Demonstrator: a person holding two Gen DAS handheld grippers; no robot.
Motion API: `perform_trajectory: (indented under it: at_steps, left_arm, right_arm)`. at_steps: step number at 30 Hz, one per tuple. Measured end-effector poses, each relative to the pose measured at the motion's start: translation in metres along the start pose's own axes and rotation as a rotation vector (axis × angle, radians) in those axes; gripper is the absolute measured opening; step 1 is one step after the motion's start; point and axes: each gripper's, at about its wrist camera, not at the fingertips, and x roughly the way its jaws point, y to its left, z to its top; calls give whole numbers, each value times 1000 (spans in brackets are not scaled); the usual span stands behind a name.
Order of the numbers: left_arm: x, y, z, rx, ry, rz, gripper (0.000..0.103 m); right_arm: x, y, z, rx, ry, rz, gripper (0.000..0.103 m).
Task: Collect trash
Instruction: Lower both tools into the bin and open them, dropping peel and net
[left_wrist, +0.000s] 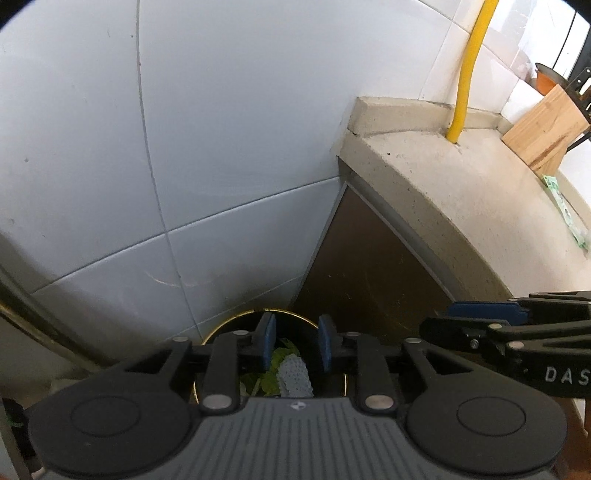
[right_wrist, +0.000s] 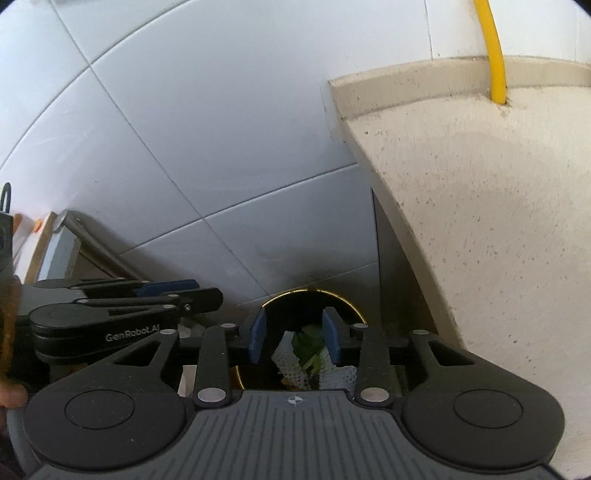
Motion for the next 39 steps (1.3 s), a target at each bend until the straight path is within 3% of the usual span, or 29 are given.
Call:
perform_trajectory:
  at_steps: [6,26,39]
  left_arm:
    - [-4,-1,1,9,-22,14,25]
    - [-9,-5,2,40,-52,24,26]
    - [-10,-13,-1,93,-71,83,28]
  right_arm:
    - [-5,9,-2,-42,-2,-3,53]
    - [-17,10,-8,-55,-20,-33,69]
    - [-55,-4,-12,-58,-78,-50,79]
